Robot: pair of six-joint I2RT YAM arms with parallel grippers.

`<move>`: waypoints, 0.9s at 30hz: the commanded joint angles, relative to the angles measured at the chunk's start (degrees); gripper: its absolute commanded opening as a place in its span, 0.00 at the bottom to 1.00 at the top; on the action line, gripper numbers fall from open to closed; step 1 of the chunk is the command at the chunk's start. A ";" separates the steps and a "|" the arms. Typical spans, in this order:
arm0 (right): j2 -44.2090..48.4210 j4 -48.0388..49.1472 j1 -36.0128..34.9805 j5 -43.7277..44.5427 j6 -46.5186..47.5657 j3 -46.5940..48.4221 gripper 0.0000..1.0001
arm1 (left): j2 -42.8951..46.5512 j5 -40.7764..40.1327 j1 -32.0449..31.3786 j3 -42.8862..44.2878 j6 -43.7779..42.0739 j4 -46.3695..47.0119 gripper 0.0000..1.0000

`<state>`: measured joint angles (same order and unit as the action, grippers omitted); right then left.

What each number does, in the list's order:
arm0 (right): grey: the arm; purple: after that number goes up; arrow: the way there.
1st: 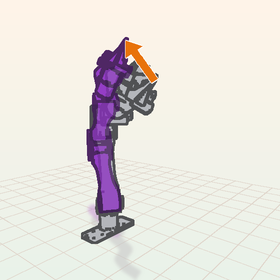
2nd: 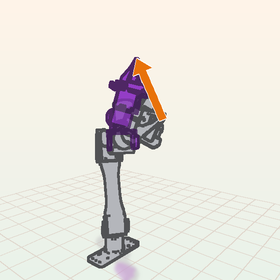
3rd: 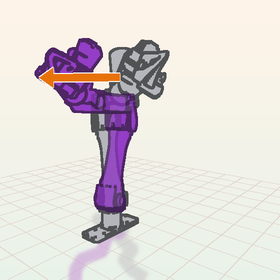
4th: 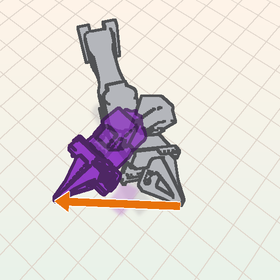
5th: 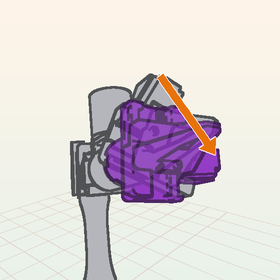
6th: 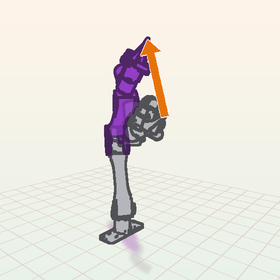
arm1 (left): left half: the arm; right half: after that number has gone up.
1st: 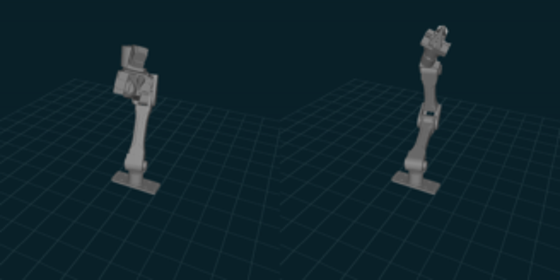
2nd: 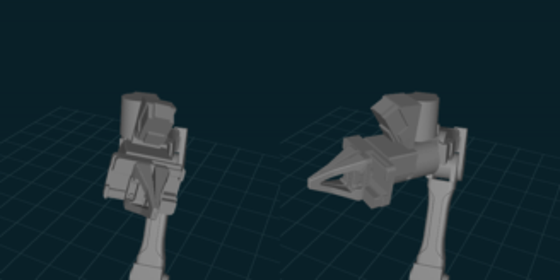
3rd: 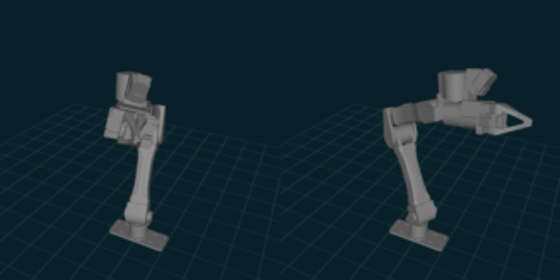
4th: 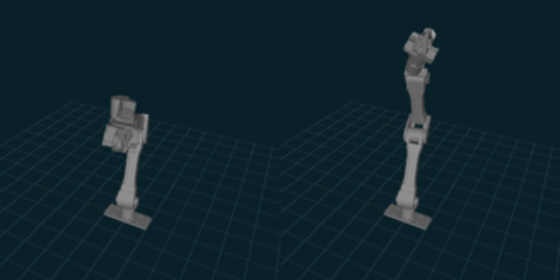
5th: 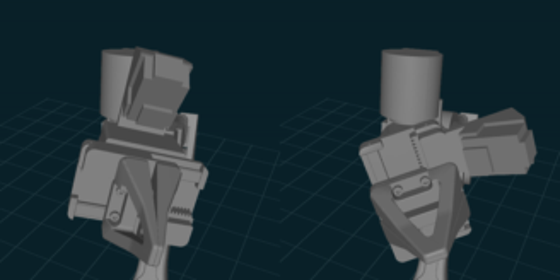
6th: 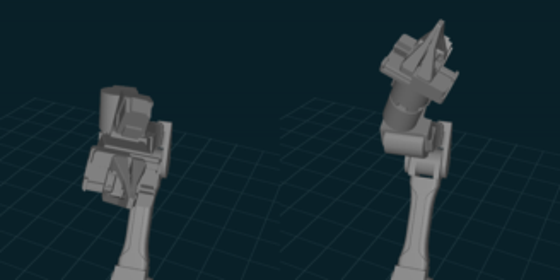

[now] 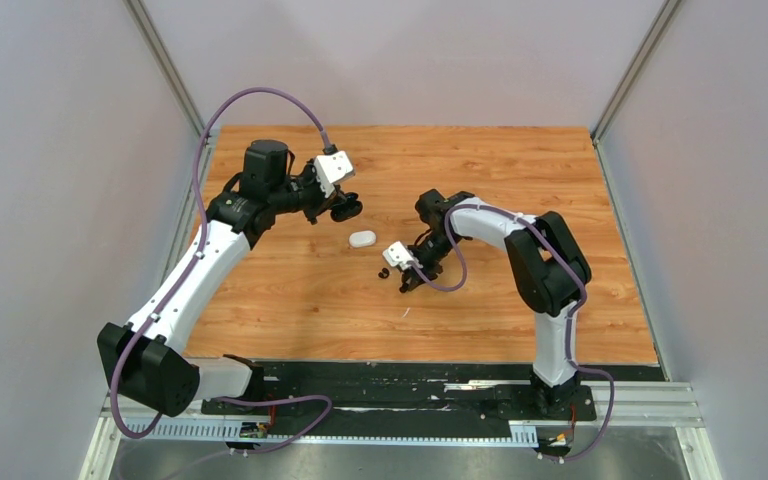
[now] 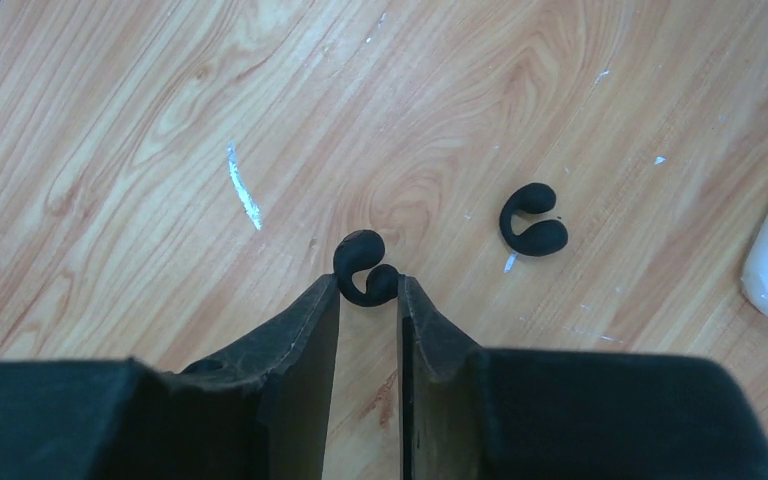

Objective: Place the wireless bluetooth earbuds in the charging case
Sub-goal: Pick up the right earbud from the center of the board.

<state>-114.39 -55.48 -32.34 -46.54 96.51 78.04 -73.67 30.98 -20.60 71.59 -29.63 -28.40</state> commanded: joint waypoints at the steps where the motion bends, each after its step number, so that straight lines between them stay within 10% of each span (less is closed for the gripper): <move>1: -1.74 -1.27 -0.71 -2.99 -6.09 2.91 0.27 | 1.51 0.80 0.25 -0.05 1.57 2.12 0.00; 27: -3.69 -0.41 -1.76 -6.28 -11.57 6.04 0.27 | 1.38 1.02 0.30 -0.18 2.09 2.40 0.00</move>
<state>-118.13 -55.51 -33.69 -49.74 84.97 82.48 -73.67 31.07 -20.53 71.50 -28.62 -27.79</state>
